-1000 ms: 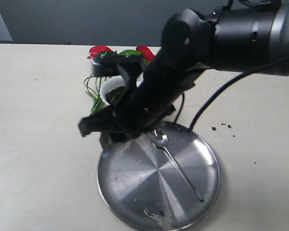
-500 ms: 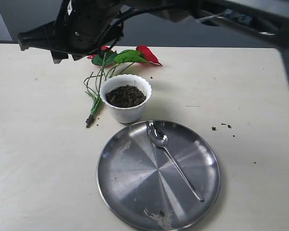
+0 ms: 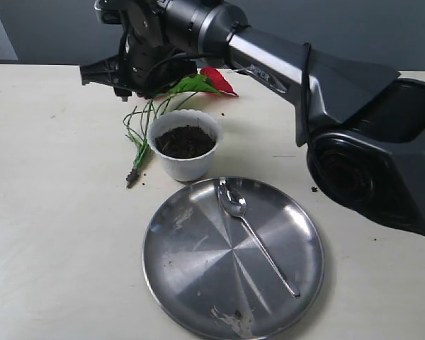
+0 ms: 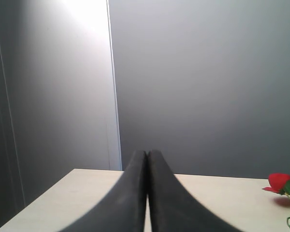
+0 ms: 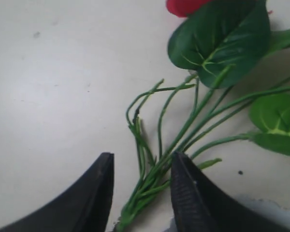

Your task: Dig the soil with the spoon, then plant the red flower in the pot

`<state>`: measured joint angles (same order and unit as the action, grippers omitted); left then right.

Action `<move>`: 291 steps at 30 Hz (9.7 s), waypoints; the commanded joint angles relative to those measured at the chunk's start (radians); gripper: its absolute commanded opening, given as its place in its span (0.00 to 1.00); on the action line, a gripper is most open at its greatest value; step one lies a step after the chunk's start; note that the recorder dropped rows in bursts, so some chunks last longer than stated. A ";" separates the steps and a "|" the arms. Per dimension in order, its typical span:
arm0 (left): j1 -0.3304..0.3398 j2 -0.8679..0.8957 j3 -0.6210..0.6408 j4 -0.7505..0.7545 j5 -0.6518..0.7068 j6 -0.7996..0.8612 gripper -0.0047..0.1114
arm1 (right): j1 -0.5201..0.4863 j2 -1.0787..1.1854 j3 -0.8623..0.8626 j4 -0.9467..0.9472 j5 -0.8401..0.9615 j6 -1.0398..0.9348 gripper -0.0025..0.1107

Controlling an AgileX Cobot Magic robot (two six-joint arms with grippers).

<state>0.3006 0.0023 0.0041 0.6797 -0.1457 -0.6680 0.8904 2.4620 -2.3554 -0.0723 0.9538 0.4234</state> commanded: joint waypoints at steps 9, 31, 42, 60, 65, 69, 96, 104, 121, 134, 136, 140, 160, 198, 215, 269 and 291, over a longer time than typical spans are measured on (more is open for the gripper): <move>-0.004 -0.002 -0.004 -0.002 -0.004 -0.003 0.04 | -0.006 0.026 -0.013 -0.169 -0.063 0.065 0.36; -0.004 -0.002 -0.004 -0.002 -0.004 -0.003 0.04 | -0.006 0.079 -0.013 -0.169 -0.114 0.086 0.36; -0.004 -0.002 -0.004 -0.002 -0.004 -0.003 0.04 | -0.004 0.079 -0.013 -0.042 -0.093 0.086 0.34; -0.004 -0.002 -0.004 -0.002 -0.004 -0.003 0.04 | -0.006 0.151 -0.013 0.006 -0.131 0.086 0.21; -0.004 -0.002 -0.004 -0.002 -0.004 -0.003 0.04 | -0.006 0.151 -0.013 0.006 -0.151 0.086 0.02; -0.004 -0.002 -0.004 -0.002 -0.004 -0.003 0.04 | -0.004 0.127 -0.013 0.006 -0.178 0.073 0.02; -0.004 -0.002 -0.004 -0.002 -0.004 -0.003 0.04 | 0.098 -0.061 -0.013 -0.239 -0.138 -0.113 0.02; -0.004 -0.002 -0.004 -0.002 -0.004 -0.003 0.04 | 0.132 -0.141 -0.013 -0.285 -0.025 -0.070 0.02; -0.004 -0.002 -0.004 -0.002 -0.004 -0.003 0.04 | 0.134 -0.716 0.818 -0.632 -0.267 0.245 0.02; -0.004 -0.002 -0.004 -0.002 -0.004 -0.003 0.04 | 0.117 -0.905 1.154 -0.726 -0.601 0.422 0.02; -0.004 -0.002 -0.004 -0.002 -0.004 -0.003 0.04 | 0.117 -0.912 1.172 -0.726 -0.649 0.422 0.02; -0.004 -0.002 -0.004 -0.002 -0.004 -0.003 0.04 | 0.117 -0.942 1.225 -0.726 -0.776 0.424 0.02; -0.004 -0.002 -0.004 -0.002 -0.004 -0.004 0.04 | 0.011 -1.052 1.583 -0.414 -1.486 0.005 0.02; -0.004 -0.002 -0.004 -0.002 -0.004 -0.004 0.04 | -0.151 -0.525 1.527 -0.100 -2.175 -0.499 0.02; -0.004 -0.002 -0.004 -0.002 -0.004 -0.002 0.04 | -0.151 -0.350 1.475 -0.116 -2.142 -0.554 0.02; -0.004 -0.002 -0.004 -0.002 -0.004 -0.002 0.04 | -0.150 -0.354 1.475 -0.165 -2.000 -0.495 0.29; -0.004 -0.002 -0.004 -0.002 -0.004 -0.002 0.04 | -0.150 -0.515 1.661 -0.007 -2.026 -0.491 0.28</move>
<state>0.3006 0.0023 0.0041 0.6797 -0.1457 -0.6680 0.7437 1.9857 -0.7433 -0.1461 -1.0504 -0.0713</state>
